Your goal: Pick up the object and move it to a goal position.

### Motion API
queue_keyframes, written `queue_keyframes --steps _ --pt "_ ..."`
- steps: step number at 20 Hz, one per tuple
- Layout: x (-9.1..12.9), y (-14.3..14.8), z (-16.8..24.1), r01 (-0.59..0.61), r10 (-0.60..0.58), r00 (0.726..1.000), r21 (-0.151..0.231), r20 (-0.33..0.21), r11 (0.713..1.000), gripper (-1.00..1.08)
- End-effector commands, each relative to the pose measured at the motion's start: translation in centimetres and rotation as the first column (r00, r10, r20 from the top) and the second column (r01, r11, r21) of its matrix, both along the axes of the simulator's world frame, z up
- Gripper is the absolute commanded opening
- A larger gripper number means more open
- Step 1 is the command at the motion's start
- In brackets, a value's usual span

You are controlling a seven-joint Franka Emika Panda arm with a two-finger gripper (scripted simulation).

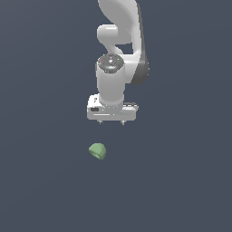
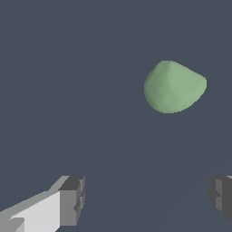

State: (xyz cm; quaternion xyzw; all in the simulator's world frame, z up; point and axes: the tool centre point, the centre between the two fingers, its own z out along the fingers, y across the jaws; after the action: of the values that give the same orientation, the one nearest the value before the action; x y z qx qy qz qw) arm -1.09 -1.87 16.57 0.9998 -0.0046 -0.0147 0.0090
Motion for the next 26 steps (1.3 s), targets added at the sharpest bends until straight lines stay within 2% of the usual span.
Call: queue_keyframes --steps 1,9,18,26 --pt "0.0 0.0 0.0 0.0 0.0 1.0 0.0 0.0 1.0 1.0" --pt "1.2 2.5 2.3 -0.05 0.049 0.998 0.016 0.046 0.999 1.0" --pt "1.3 2.3 2.1 -0.069 0.068 0.997 0.015 0.044 0.998 1.0" --pt "2.1 1.6 1.4 -0.162 0.162 0.986 0.01 0.041 0.987 1.0"
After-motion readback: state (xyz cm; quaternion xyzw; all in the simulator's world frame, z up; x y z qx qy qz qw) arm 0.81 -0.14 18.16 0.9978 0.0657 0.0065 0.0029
